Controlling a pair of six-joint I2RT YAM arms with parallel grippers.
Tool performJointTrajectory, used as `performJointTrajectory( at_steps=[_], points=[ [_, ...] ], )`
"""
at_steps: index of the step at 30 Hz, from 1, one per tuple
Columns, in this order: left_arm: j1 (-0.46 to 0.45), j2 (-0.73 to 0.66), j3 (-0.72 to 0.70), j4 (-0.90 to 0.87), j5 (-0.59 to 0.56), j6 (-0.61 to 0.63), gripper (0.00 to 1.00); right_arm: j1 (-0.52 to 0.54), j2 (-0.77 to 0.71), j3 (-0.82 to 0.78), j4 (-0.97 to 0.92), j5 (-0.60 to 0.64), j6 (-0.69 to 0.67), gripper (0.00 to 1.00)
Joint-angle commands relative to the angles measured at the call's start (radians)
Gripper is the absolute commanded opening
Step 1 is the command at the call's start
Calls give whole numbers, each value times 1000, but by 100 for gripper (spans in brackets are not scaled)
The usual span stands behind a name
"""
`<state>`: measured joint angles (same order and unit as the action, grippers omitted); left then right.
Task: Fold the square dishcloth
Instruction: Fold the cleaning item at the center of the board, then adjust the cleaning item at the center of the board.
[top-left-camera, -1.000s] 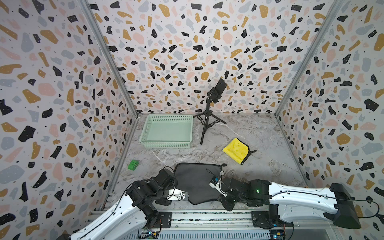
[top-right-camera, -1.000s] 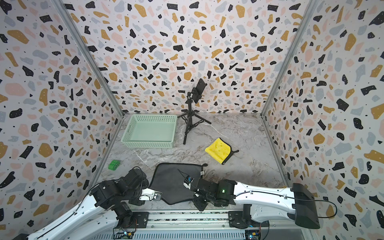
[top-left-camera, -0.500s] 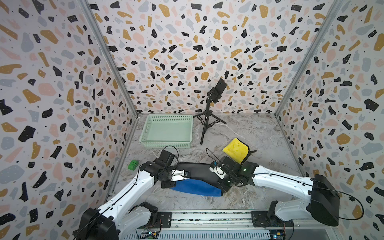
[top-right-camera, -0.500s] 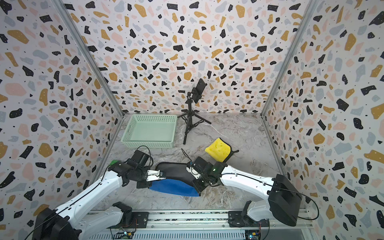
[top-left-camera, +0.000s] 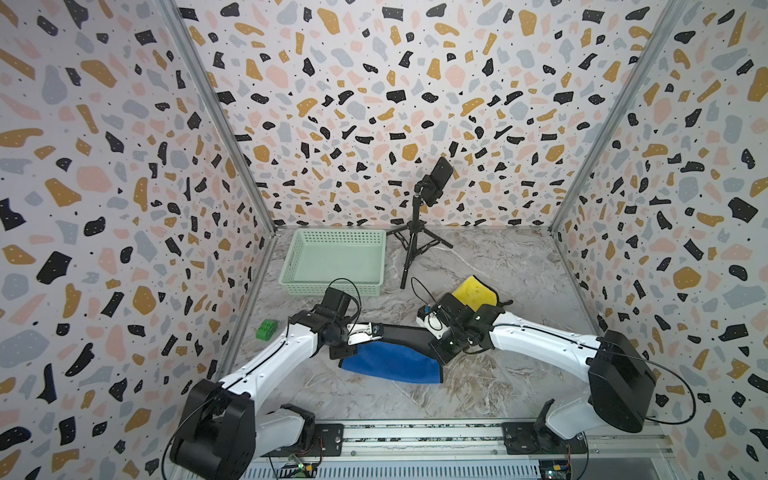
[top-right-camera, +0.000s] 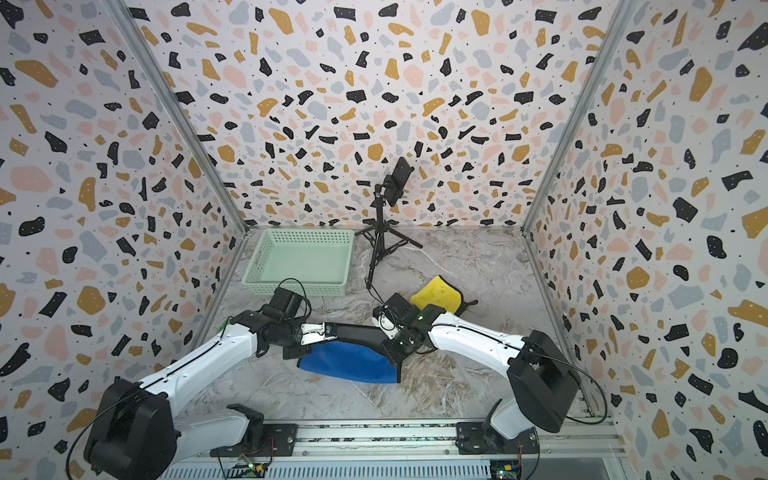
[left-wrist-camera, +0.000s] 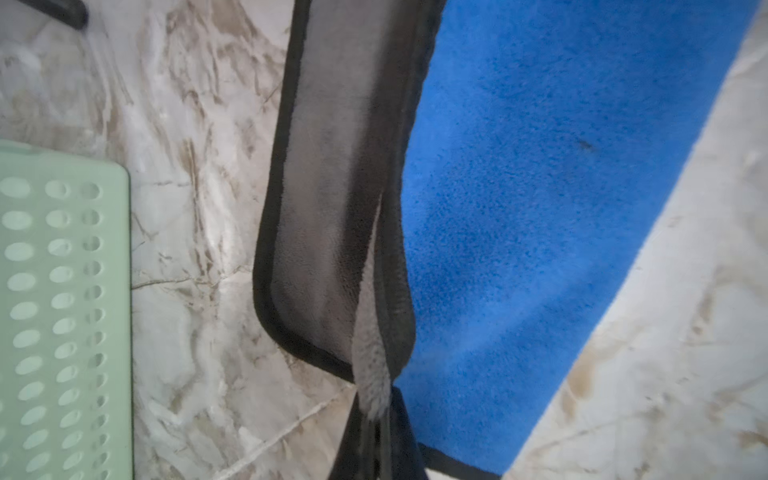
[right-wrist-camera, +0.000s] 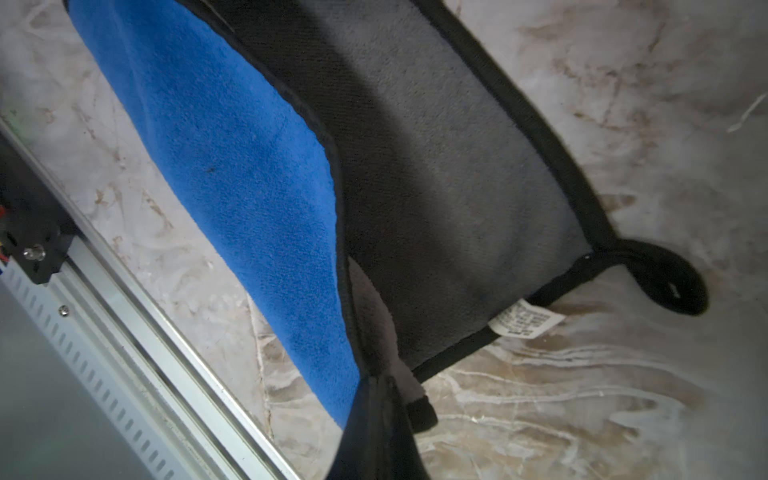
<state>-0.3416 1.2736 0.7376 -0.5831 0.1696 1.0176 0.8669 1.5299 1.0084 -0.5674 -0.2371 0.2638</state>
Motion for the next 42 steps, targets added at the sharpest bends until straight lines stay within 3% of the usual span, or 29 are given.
performJointTrajectory(
  at_steps=[1, 11, 12, 13, 15, 16, 18, 21, 24, 26, 28, 32, 37, 42],
  points=[
    [18, 62, 57, 88, -26, -45, 0, -18, 23, 40, 1, 19, -19, 0],
    [27, 208, 96, 174, -105, -90, 0, -90, 141, 102, 45, 115, -17, 0],
    [27, 221, 99, 183, -116, -95, 4, -95, 157, 109, 52, 132, -13, 4],
    [27, 238, 99, 199, -130, -103, 14, -99, 169, 116, 57, 139, -9, 14],
    [27, 266, 94, 251, -173, -115, 50, -102, 192, 131, 62, 160, 0, 40],
    [27, 275, 92, 276, -192, -120, 65, -102, 196, 133, 67, 175, 8, 47],
    [30, 269, 94, 306, -216, -139, 70, -101, 181, 121, 89, 208, 19, 51],
    [32, 216, 108, 282, -219, -171, 75, -101, 115, 83, 125, 253, 37, 48],
    [32, 158, 130, 207, -191, -190, 77, -83, 36, 31, 181, 243, 54, 39],
    [31, 133, 136, 165, -167, -195, 78, -68, 7, 1, 225, 140, 65, 32],
    [28, 122, 135, 135, -137, -198, 72, -63, 11, -27, 269, 6, 92, 25],
    [17, 122, 115, 138, -101, -228, 63, -63, 58, -76, 357, -148, 148, 18],
    [12, 177, 111, 154, -93, -269, 47, -75, 136, -103, 353, -94, 149, 13],
    [12, 281, 132, 177, -163, -300, 43, -78, 181, -130, 366, -50, 159, 9]
  ],
)
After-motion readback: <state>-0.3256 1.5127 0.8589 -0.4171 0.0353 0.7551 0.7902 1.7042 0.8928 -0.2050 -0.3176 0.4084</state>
